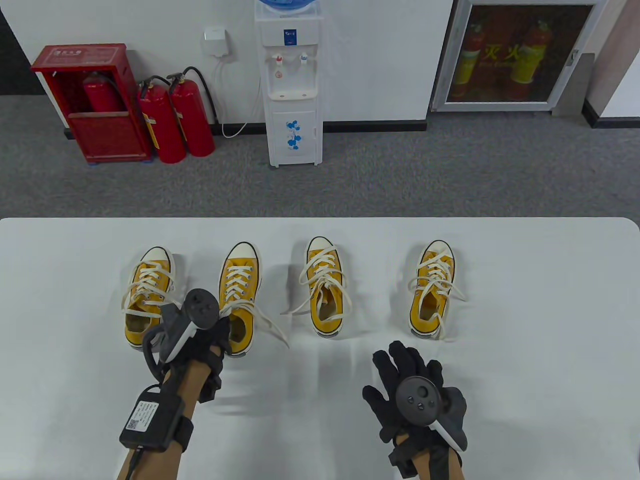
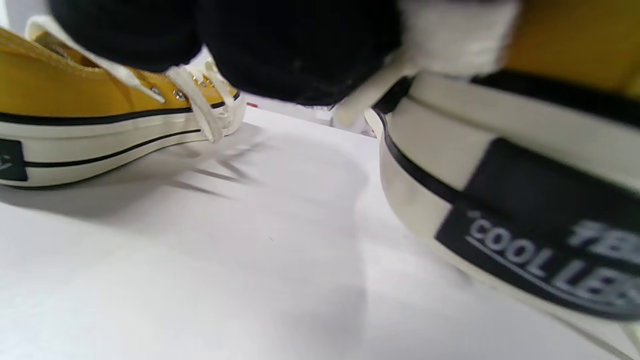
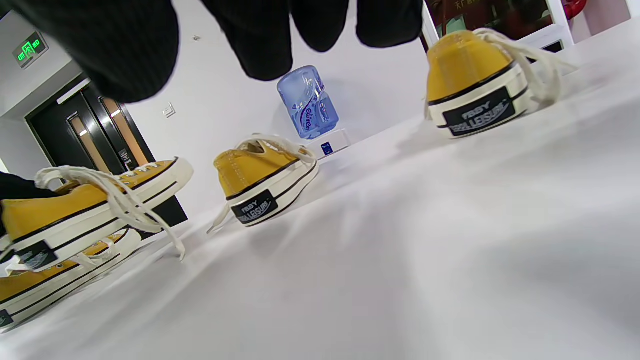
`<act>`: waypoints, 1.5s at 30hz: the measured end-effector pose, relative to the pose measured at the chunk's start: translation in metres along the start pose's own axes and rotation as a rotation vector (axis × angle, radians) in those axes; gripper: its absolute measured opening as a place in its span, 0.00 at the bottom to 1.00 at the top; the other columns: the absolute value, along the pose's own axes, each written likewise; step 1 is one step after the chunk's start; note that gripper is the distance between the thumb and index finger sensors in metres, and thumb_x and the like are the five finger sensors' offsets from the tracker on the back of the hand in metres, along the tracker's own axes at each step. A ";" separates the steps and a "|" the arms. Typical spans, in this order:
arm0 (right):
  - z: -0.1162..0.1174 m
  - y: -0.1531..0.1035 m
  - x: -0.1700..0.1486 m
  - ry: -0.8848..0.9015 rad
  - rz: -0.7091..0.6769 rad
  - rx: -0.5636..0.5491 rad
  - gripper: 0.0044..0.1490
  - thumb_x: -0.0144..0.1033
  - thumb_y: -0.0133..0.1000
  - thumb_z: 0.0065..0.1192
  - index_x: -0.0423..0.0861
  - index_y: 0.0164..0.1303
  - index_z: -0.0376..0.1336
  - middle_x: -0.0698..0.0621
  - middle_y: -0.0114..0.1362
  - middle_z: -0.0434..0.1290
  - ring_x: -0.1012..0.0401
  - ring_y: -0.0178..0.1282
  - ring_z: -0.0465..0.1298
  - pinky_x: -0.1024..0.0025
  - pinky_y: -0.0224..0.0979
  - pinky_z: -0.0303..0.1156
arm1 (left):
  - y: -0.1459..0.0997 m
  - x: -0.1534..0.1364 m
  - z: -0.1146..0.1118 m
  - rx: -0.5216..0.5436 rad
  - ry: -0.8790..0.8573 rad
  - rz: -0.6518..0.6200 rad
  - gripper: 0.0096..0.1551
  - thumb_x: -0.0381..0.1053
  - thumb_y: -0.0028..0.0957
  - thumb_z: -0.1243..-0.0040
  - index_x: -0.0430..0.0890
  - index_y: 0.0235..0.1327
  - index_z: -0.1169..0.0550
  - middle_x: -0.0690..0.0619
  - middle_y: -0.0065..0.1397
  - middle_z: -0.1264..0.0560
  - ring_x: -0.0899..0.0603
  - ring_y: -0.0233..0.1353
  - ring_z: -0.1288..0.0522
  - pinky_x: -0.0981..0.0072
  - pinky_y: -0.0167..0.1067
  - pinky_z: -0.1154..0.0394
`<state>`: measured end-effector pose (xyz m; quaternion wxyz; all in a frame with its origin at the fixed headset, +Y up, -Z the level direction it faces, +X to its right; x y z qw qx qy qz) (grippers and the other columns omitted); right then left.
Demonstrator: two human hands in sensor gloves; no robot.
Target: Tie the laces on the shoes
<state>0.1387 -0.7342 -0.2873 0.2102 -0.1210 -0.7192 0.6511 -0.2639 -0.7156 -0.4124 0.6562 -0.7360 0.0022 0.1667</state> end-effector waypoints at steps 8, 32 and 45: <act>0.002 0.001 0.002 -0.002 -0.007 0.010 0.49 0.60 0.50 0.62 0.50 0.80 0.56 0.49 0.87 0.45 0.41 0.88 0.50 0.26 0.78 0.37 | 0.034 -0.018 -0.023 -0.027 -0.034 0.097 0.25 0.63 0.51 0.46 0.48 0.47 0.15 0.51 0.46 0.15 0.52 0.30 0.15 0.56 0.37 0.16; 0.001 0.003 -0.005 0.014 0.025 0.008 0.48 0.60 0.50 0.62 0.50 0.80 0.56 0.49 0.87 0.45 0.40 0.88 0.49 0.26 0.78 0.36 | -0.011 0.077 0.030 0.125 0.011 -0.117 0.35 0.67 0.50 0.40 0.54 0.69 0.24 0.48 0.70 0.21 0.41 0.56 0.15 0.41 0.60 0.24; 0.003 0.003 -0.009 0.022 0.042 0.027 0.49 0.60 0.50 0.61 0.50 0.80 0.56 0.48 0.87 0.44 0.40 0.88 0.49 0.26 0.78 0.36 | -0.034 0.165 -0.040 -0.136 0.024 -0.380 0.50 0.73 0.47 0.39 0.68 0.82 0.45 0.48 0.90 0.47 0.35 0.83 0.36 0.31 0.75 0.40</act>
Point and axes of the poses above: the tracker on the back of each hand, its own x axis roughly to the thumb side, its own y axis roughly from the wrist to the fingertips, z = x × y, the point moved 3 cm from there along y, roughly from the wrist to the fingertips
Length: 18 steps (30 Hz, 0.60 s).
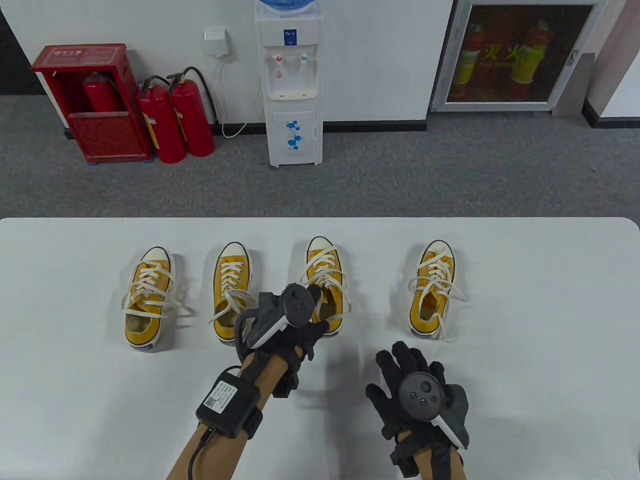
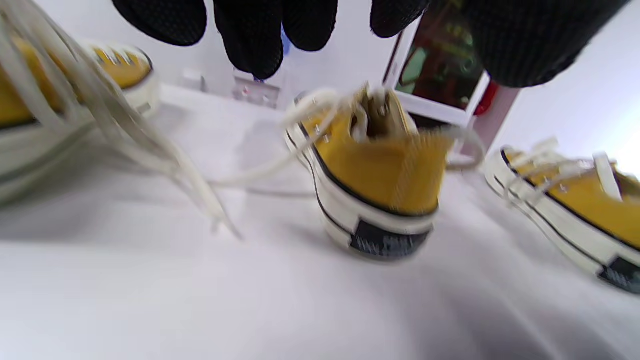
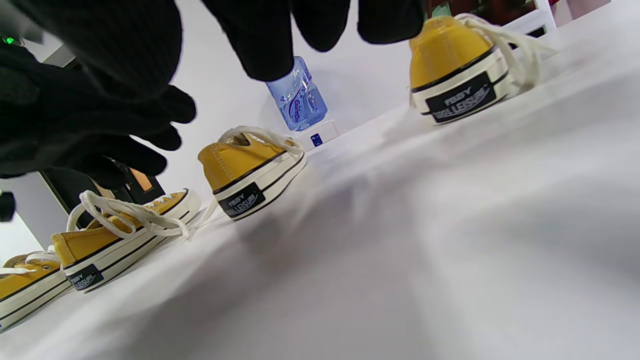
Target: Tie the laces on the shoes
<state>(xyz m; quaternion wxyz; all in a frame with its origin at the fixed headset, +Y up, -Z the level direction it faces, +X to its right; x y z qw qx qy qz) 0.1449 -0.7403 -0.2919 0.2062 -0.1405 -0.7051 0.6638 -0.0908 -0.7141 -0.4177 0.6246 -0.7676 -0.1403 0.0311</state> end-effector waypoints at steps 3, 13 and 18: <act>0.001 0.000 0.000 0.001 -0.002 0.008 0.49 0.60 0.50 0.61 0.50 0.80 0.55 0.48 0.87 0.44 0.40 0.88 0.49 0.26 0.78 0.37 | 0.007 0.001 -0.018 -0.033 0.012 0.006 0.51 0.74 0.46 0.38 0.70 0.81 0.47 0.47 0.90 0.48 0.34 0.84 0.37 0.30 0.76 0.40; 0.001 0.000 0.004 -0.014 -0.011 0.005 0.49 0.60 0.50 0.61 0.50 0.80 0.55 0.48 0.87 0.44 0.40 0.88 0.49 0.26 0.78 0.36 | 0.027 -0.006 -0.051 -0.055 -0.031 0.036 0.46 0.72 0.46 0.38 0.71 0.80 0.42 0.47 0.86 0.41 0.36 0.76 0.28 0.33 0.72 0.36; 0.002 0.000 0.004 -0.014 -0.012 0.011 0.48 0.60 0.51 0.61 0.50 0.80 0.56 0.48 0.87 0.44 0.40 0.88 0.49 0.26 0.78 0.36 | 0.029 -0.002 -0.049 -0.012 -0.003 0.034 0.36 0.69 0.47 0.36 0.68 0.71 0.31 0.45 0.81 0.35 0.38 0.68 0.23 0.36 0.69 0.32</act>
Point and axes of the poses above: the tracker on the back of each hand, its own x axis roughly to the thumb side, its own y axis roughly from the wrist to the fingertips, z = x × y, the point moved 3 cm from there along y, roughly from the wrist to the fingertips
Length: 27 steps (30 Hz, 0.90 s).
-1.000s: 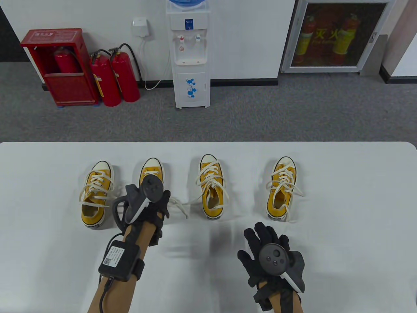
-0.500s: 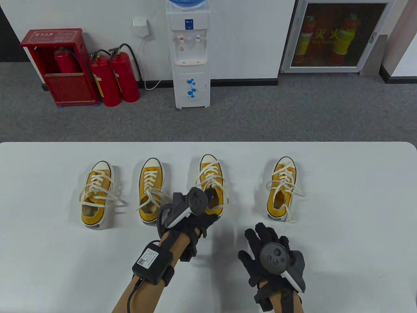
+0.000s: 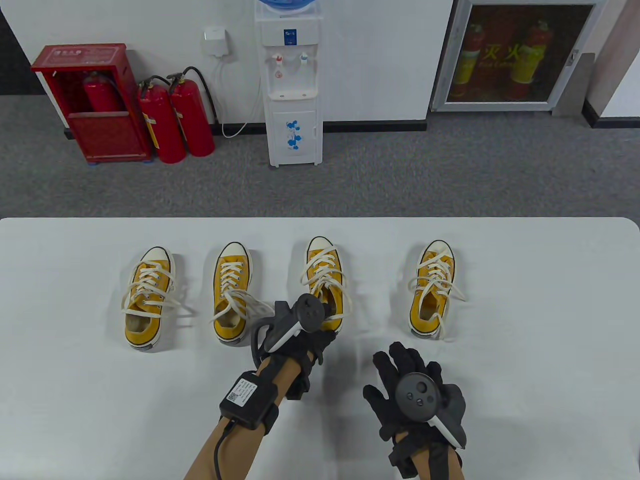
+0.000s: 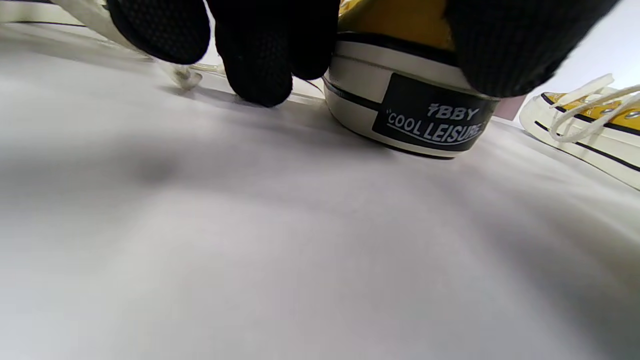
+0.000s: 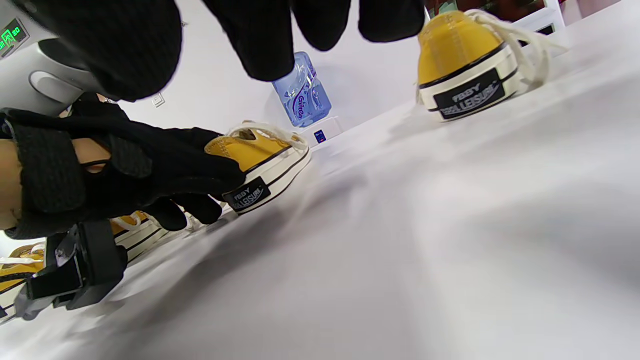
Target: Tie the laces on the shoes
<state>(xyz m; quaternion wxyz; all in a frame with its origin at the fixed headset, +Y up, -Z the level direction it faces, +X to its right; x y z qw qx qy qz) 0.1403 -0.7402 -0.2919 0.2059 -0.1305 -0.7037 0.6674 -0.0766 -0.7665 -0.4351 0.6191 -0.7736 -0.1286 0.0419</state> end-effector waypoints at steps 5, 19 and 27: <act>0.001 0.000 0.000 -0.001 0.002 0.007 0.48 0.60 0.51 0.61 0.50 0.80 0.56 0.48 0.87 0.44 0.40 0.88 0.49 0.26 0.78 0.36 | -0.001 0.005 0.004 0.021 -0.028 -0.008 0.24 0.63 0.47 0.33 0.66 0.57 0.26 0.39 0.79 0.34 0.37 0.66 0.22 0.38 0.68 0.30; 0.002 0.000 0.000 -0.002 0.005 0.012 0.48 0.60 0.51 0.61 0.50 0.80 0.57 0.48 0.87 0.45 0.40 0.88 0.49 0.26 0.78 0.36 | -0.073 -0.010 0.037 0.179 -0.066 -0.165 0.23 0.60 0.45 0.31 0.64 0.54 0.24 0.36 0.76 0.32 0.35 0.63 0.20 0.39 0.63 0.26; 0.004 0.001 0.000 -0.002 0.006 0.024 0.48 0.60 0.51 0.61 0.50 0.80 0.57 0.48 0.87 0.45 0.40 0.88 0.49 0.26 0.78 0.36 | -0.148 -0.028 0.039 0.232 -0.065 -0.249 0.23 0.61 0.46 0.31 0.64 0.54 0.23 0.37 0.75 0.32 0.35 0.61 0.20 0.40 0.60 0.26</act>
Point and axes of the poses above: the tracker on the back of each hand, its own x axis roughly to the thumb side, its own y axis roughly from the wrist to the fingertips, z = x × y, the point moved 3 cm from there along y, roughly from the wrist to the fingertips
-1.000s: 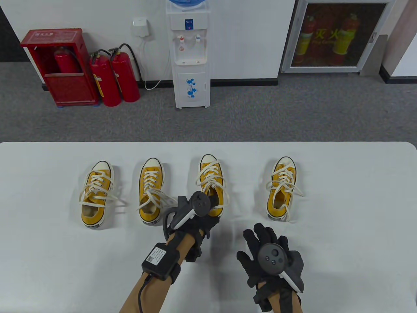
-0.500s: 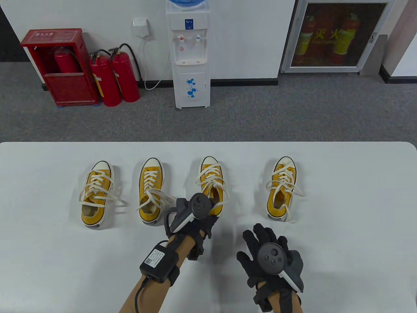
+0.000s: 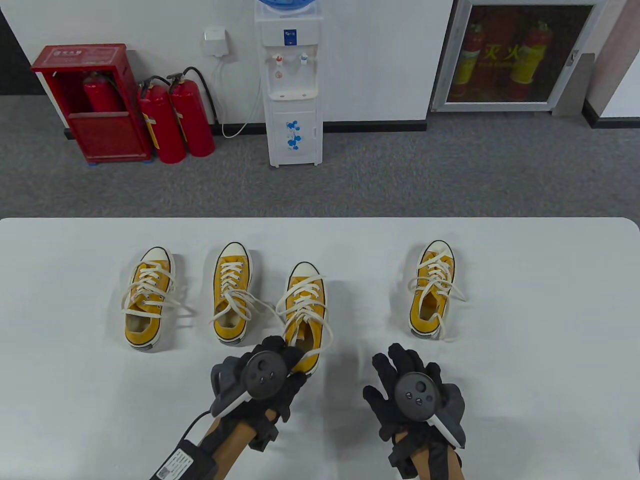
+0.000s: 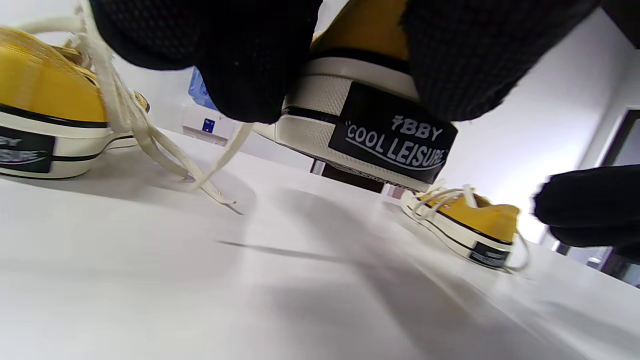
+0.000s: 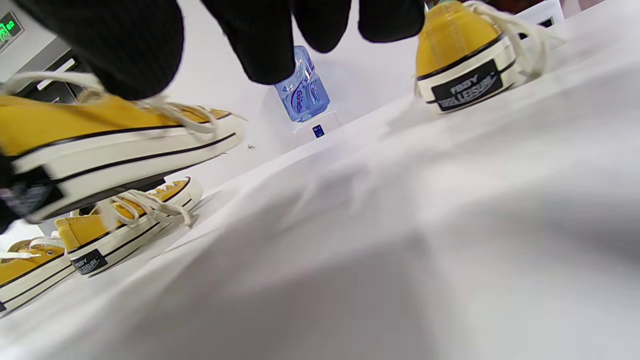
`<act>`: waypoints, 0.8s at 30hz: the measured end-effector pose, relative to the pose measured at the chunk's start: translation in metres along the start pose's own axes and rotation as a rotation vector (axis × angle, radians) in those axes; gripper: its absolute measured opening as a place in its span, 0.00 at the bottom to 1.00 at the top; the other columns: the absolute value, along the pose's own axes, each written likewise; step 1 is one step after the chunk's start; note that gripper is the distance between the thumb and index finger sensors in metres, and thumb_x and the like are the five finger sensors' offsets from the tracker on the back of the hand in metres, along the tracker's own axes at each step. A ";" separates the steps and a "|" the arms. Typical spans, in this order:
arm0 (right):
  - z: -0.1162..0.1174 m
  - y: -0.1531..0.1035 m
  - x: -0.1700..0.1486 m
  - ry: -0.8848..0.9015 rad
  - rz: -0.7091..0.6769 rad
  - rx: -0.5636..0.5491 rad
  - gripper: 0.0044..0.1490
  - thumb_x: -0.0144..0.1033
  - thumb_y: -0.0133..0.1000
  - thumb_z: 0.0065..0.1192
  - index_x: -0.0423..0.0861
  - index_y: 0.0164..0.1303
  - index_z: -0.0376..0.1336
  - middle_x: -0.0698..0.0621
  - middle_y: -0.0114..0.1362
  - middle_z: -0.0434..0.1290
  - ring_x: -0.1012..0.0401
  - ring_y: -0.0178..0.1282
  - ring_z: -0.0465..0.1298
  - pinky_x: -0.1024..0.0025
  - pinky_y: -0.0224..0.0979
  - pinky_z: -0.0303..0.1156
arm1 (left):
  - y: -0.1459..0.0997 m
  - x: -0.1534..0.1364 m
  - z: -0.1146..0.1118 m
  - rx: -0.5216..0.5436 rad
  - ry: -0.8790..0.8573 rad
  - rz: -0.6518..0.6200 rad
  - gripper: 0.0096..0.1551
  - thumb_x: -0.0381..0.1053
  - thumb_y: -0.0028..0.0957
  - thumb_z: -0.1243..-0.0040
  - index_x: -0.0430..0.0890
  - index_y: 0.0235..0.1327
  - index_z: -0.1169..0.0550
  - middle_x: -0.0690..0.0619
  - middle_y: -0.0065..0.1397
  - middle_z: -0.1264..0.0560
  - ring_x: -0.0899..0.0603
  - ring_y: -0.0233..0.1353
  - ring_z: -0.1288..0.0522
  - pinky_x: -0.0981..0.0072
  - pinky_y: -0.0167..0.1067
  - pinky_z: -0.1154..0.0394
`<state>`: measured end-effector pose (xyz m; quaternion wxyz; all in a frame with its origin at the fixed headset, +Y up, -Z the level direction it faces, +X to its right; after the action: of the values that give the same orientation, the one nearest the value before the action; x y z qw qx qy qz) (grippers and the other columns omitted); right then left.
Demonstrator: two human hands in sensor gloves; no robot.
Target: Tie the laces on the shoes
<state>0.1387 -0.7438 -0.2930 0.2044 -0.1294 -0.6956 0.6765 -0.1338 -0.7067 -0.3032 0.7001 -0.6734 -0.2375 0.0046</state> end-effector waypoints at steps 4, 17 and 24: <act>0.000 0.000 -0.001 0.003 0.007 0.003 0.48 0.60 0.51 0.61 0.50 0.80 0.57 0.48 0.87 0.45 0.40 0.88 0.49 0.26 0.78 0.36 | -0.027 0.000 -0.003 0.001 -0.011 -0.014 0.23 0.61 0.46 0.31 0.64 0.54 0.23 0.37 0.75 0.32 0.35 0.61 0.20 0.41 0.60 0.26; 0.001 0.000 -0.004 0.007 0.020 0.004 0.47 0.59 0.51 0.61 0.50 0.79 0.57 0.48 0.87 0.45 0.40 0.88 0.49 0.26 0.78 0.36 | -0.053 -0.007 -0.029 -0.038 0.020 -0.015 0.23 0.60 0.44 0.30 0.63 0.53 0.23 0.36 0.73 0.30 0.35 0.58 0.19 0.41 0.58 0.25; 0.005 0.000 -0.008 -0.004 0.044 0.018 0.47 0.59 0.51 0.61 0.50 0.79 0.57 0.48 0.87 0.45 0.39 0.87 0.49 0.26 0.78 0.36 | -0.051 -0.009 -0.038 -0.082 0.043 -0.016 0.21 0.61 0.44 0.29 0.63 0.51 0.21 0.37 0.71 0.29 0.36 0.56 0.19 0.41 0.58 0.25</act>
<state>0.1434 -0.7514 -0.2944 0.1894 -0.1417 -0.6868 0.6873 -0.1452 -0.7497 -0.2570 0.6769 -0.6996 -0.2275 -0.0251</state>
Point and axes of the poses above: the tracker on the back of each hand, its own x axis roughly to the thumb side, its own y axis roughly from the wrist to the fingertips, z = x × y, the point moved 3 cm from there along y, roughly from the wrist to the fingertips
